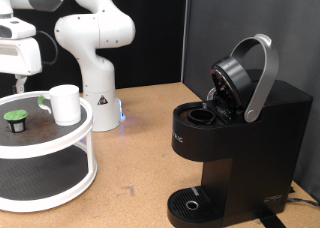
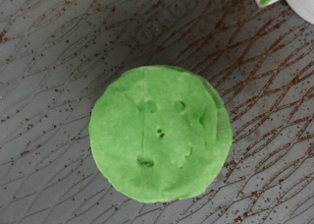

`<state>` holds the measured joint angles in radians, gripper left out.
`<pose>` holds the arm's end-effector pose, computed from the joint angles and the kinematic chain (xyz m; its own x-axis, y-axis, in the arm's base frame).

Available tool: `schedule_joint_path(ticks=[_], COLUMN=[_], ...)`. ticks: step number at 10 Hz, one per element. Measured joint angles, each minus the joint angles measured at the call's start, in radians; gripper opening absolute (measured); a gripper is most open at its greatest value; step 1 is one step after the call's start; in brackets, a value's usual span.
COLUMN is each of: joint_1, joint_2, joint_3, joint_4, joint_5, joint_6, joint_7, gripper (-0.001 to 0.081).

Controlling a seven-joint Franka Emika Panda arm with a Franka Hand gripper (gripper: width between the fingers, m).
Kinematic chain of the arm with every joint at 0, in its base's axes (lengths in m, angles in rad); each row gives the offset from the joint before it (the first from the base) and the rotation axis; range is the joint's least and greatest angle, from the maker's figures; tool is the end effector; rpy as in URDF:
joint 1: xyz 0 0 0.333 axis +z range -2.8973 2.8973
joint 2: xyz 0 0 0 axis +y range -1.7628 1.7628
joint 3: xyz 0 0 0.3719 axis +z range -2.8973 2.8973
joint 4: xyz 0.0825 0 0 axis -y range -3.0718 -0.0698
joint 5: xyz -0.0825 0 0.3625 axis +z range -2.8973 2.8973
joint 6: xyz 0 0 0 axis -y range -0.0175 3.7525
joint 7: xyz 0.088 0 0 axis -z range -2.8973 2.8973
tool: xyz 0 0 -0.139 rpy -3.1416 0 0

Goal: Make a cup of coffee with the keurig machine

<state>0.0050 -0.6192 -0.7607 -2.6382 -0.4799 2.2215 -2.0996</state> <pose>0.2365 -0.2658 0.4203 -0.1310 0.9899 -0.0548 0.9856 0.1360 0.1008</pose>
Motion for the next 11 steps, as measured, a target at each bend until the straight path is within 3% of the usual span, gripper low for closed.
schedule_joint_path(ticks=[11], joint_1=[0.004], joint_2=[0.134], joint_3=[-0.043], joint_4=[-0.09], joint_5=[-0.002], joint_6=[0.193], joint_7=[-0.017], gripper=[0.0807])
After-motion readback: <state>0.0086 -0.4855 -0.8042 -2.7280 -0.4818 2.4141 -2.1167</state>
